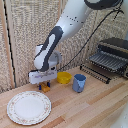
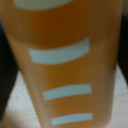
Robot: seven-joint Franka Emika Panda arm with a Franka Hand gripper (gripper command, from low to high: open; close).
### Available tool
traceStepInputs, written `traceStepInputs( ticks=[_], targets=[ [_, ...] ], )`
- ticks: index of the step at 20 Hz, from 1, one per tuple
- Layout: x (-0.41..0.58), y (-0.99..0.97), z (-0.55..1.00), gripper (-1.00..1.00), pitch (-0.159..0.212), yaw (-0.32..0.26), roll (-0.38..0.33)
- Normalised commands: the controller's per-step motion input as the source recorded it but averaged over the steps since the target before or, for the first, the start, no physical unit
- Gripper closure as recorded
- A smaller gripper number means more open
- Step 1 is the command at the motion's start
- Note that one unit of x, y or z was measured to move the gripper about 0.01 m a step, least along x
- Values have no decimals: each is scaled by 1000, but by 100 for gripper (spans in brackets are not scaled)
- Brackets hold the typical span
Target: Kindly employ your clamp to softly take hold of the bread. Delicately rest it on the oven pan, verifying that it is even on the surface. Using your clamp and attentiveness, smoothly glide the pan into the oven and along the appropriate brackets, securing it in position.
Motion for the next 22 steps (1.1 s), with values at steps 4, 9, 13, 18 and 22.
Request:
traceStepInputs(
  ticks=[4,9,13,18,22],
  targets=[
    [14,32,228,100,-13,-110,-2],
    [0,0,870,100,-1,-263,0],
    [50,-17,981,100,12,-301,-3],
    [65,-149,818,100,82,-334,8],
    [9,-230,789,100,92,-332,38]
  ],
)
